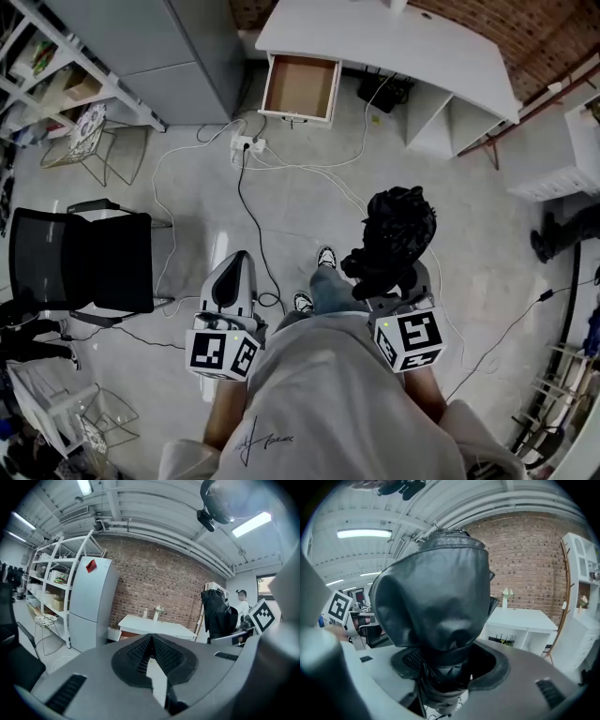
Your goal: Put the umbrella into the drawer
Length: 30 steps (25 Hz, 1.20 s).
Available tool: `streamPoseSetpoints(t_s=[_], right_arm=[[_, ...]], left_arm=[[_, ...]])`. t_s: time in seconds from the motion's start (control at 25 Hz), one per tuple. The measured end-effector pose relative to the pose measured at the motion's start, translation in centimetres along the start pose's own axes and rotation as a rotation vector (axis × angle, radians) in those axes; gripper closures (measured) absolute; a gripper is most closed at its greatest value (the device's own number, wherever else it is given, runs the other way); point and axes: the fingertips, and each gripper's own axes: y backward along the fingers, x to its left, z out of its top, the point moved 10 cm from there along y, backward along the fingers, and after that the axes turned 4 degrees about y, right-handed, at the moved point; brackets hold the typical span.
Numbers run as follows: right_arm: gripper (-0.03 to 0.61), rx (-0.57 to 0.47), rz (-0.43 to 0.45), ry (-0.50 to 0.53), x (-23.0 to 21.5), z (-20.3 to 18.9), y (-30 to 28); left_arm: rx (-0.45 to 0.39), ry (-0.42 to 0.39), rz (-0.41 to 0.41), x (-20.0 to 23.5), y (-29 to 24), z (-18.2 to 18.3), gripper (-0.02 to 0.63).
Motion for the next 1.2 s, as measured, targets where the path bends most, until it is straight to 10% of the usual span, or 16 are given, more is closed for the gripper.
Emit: streamPoseSetpoints(t_s=[1.2], right_arm=[[0.316,0.034,0.162,-0.022,-12.6,2.9,-12.4]], left_arm=[[0.043,-0.027,0.042,-2.5,-17.4,3.7,0.597]])
